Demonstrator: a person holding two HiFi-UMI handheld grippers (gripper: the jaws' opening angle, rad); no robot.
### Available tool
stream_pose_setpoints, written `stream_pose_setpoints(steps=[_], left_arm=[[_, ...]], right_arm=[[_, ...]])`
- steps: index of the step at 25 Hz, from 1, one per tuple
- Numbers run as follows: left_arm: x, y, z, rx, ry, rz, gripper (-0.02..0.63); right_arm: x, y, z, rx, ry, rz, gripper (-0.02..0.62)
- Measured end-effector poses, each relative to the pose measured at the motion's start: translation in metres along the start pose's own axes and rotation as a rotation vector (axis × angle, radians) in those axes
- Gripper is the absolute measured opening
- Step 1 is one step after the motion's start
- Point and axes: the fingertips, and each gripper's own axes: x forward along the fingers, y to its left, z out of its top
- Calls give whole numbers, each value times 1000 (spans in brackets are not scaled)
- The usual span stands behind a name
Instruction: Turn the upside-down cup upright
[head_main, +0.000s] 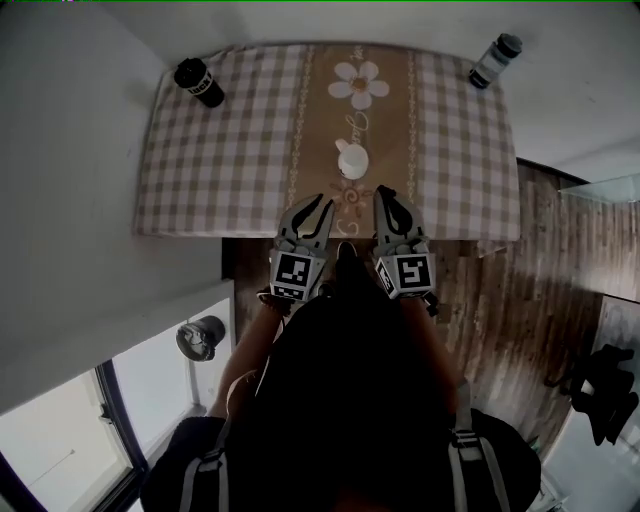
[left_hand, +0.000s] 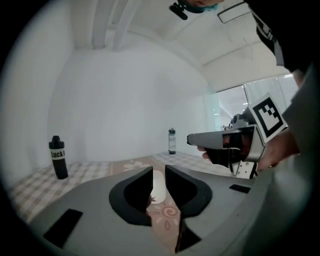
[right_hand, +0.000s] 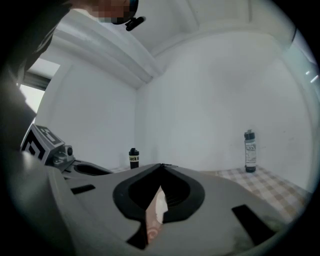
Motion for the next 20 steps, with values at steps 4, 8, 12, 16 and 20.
stream_pose_setpoints(steps=[4, 8, 12, 16, 20], left_arm=[[41, 6, -18, 40, 76, -30, 150], [69, 12, -31, 30, 123, -45, 205], [93, 11, -52, 5, 162, -97, 252], [112, 12, -73, 0, 190, -145, 326], [124, 6, -88, 37, 205, -220, 403]], right_arm=[[32, -41, -9, 12, 10, -15, 0], [46, -57, -14, 51, 27, -20, 0], [52, -65, -25, 71, 55, -48, 0], [59, -67, -27, 45, 65, -68, 0], [59, -70, -22, 47, 56, -118, 0]])
